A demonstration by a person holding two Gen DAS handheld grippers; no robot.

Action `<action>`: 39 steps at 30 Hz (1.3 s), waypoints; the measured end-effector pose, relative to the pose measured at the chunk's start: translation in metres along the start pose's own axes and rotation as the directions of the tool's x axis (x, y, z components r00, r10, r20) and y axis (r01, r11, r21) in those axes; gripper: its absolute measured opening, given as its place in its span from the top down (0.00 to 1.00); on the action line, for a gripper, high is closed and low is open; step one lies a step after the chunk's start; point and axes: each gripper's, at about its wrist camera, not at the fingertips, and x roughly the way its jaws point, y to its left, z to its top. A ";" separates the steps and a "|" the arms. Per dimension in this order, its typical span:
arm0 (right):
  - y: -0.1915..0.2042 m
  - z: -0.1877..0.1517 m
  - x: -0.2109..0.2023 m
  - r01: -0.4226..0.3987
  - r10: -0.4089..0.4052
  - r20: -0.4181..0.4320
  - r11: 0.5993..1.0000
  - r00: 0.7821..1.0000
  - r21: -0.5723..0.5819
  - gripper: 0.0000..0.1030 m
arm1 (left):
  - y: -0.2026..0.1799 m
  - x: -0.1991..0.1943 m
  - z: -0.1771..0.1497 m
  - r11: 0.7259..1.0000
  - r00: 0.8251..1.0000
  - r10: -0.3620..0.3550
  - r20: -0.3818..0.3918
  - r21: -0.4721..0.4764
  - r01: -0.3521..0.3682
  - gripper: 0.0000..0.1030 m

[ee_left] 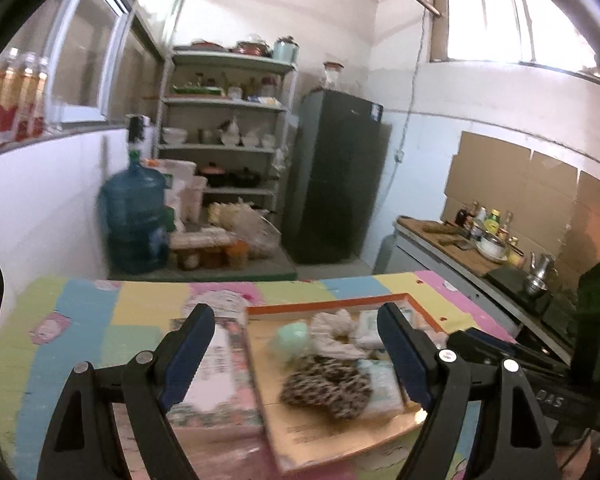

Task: Organize soft objects
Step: 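Withdraw both tools from the tray toward the pink pouch on the mattress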

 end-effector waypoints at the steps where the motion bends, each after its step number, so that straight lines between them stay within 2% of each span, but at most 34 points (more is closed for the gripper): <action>1: 0.006 -0.002 -0.002 -0.006 0.006 0.004 1.000 1.000 -0.003 0.36 | 0.004 -0.006 -0.001 1.000 1.000 0.012 0.008 0.001 -0.012 0.19; 3: 0.023 -0.009 -0.008 -0.021 0.021 0.011 1.000 1.000 -0.018 0.29 | 0.017 -0.022 -0.002 0.999 0.999 0.043 0.030 0.001 -0.043 0.19; 9: 0.070 -0.032 -0.018 -0.092 0.092 0.000 0.994 0.996 -0.062 0.29 | 0.058 -0.067 -0.014 0.992 0.990 0.121 0.071 -0.031 -0.119 0.19; 15: 0.108 -0.065 -0.011 -0.159 0.155 -0.058 0.983 0.986 -0.089 0.29 | 0.094 -0.096 -0.032 0.986 0.985 0.155 0.074 -0.068 -0.150 0.19; 18: 0.122 -0.088 0.003 -0.213 0.199 -0.131 0.971 0.971 -0.110 0.29 | 0.110 -0.109 -0.041 0.982 0.980 0.177 0.085 -0.083 -0.171 0.19; 22: 0.135 -0.117 0.039 -0.285 0.243 -0.274 0.951 0.930 -0.123 0.29 | 0.121 -0.125 -0.054 0.978 0.975 0.199 0.103 -0.082 -0.191 0.19; 25: 0.137 -0.126 0.066 -0.309 0.260 -0.343 0.946 0.902 -0.096 0.29 | 0.124 -0.133 -0.063 0.977 0.972 0.207 0.113 -0.081 -0.198 0.19; 31: 0.142 -0.139 0.099 -0.312 0.256 -0.415 0.947 0.873 -0.071 0.29 | 0.132 -0.137 -0.078 0.976 0.973 0.211 0.097 -0.074 -0.205 0.19; 34: 0.150 -0.148 0.093 -0.324 0.269 -0.423 0.944 0.865 -0.064 0.29 | 0.137 -0.138 -0.085 0.973 0.971 0.223 0.088 -0.075 -0.217 0.19; 36: 0.161 -0.154 0.088 -0.377 0.323 -0.442 0.926 0.837 -0.036 0.29 | 0.144 -0.137 -0.089 0.972 0.971 0.226 0.076 -0.086 -0.219 0.19; 38: 0.177 -0.164 0.078 -0.466 0.400 -0.477 0.884 0.782 -0.023 0.29 | 0.149 -0.135 -0.093 0.970 0.971 0.232 0.061 -0.094 -0.226 0.19; 39: 0.187 -0.169 0.072 -0.523 0.440 -0.501 0.852 0.746 -0.032 0.29 | 0.152 -0.134 -0.096 0.968 0.970 0.239 0.054 -0.097 -0.233 0.19</action>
